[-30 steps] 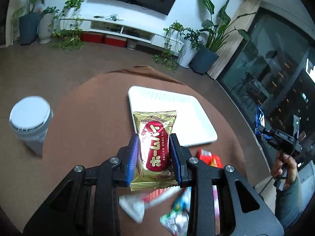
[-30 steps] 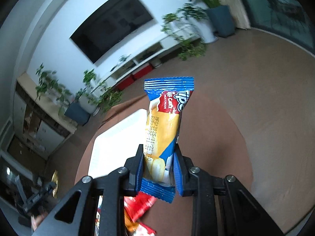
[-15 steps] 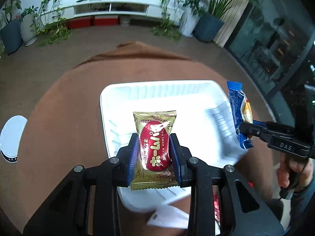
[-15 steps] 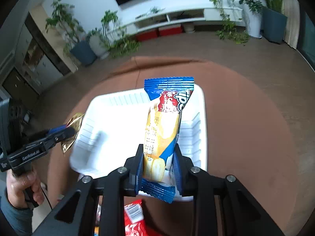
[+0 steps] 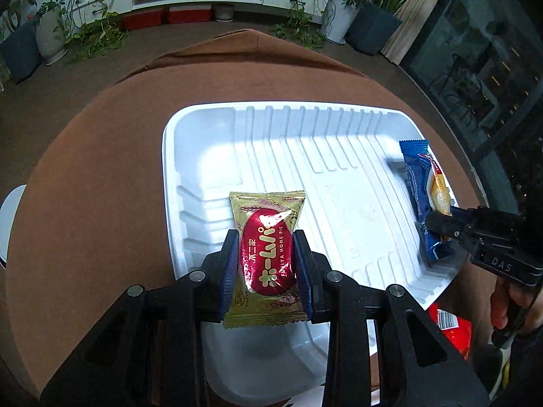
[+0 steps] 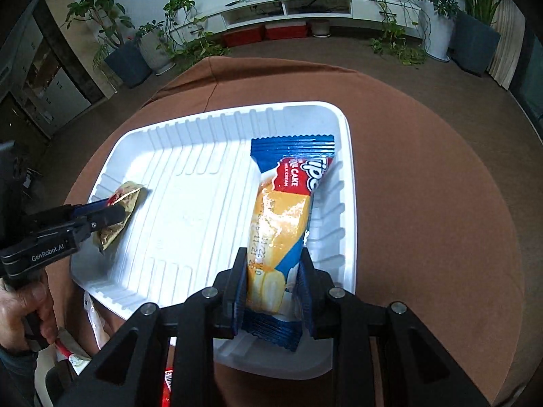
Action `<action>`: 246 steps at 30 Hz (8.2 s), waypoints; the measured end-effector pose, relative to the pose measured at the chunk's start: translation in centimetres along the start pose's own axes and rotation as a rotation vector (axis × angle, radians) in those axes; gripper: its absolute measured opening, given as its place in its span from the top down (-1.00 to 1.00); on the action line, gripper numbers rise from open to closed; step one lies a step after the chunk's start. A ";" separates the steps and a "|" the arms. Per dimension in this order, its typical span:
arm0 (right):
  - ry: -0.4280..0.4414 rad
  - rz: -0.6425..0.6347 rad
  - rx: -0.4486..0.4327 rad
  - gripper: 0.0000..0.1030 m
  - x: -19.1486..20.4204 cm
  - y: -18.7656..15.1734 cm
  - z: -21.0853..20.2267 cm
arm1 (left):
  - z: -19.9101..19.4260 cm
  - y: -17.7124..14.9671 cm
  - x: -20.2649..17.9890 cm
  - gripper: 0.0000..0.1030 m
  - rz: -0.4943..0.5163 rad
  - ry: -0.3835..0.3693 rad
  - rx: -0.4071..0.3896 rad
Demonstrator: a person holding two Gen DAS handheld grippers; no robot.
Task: Organize snacks
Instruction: 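Open the left tool over the tray while the right tool releases the cake bar there, then move the right tool to the pink cartoon packet while the left tool approaches the green-edged nut bag, then grasp the pink packet with the right tool while the left tool grasps the nut bag, then carry the nut bag with the left tool while the right tool carries the pink packet to the tray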
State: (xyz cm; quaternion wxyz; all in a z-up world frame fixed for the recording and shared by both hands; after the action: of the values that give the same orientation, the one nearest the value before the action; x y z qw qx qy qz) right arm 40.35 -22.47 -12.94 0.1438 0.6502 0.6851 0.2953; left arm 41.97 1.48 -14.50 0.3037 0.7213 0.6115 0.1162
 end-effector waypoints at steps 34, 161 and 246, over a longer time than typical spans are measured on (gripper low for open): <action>0.317 0.508 -0.380 -0.96 -3.2 -16.1 -22.5 | -26.0 -15.5 -0.7 -0.99 -0.088 0.051 -0.500; 0.292 0.116 -0.013 0.01 10.8 -20.5 -13.2 | -12.0 -21.6 -4.4 0.25 0.140 0.106 -0.010; 0.259 0.079 -0.107 0.83 2.1 2.8 -2.3 | -1.2 3.5 -3.7 0.54 0.028 -0.129 -0.079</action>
State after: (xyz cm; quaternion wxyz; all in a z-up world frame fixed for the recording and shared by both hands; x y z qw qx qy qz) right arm 41.06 -20.97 -9.13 0.0771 0.6247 0.6549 0.4183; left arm 43.31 -1.96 -10.77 0.3689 0.7232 0.5756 0.0977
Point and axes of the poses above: each gripper's, at about its wrist camera, not at the fingertips, and z roughly the way its jaws point, x to its left, y to its top, the point moved 5 cm from there along z, roughly the way its jaws point, and after that the axes turned 9 degrees about -x, right-handed, at the moved point
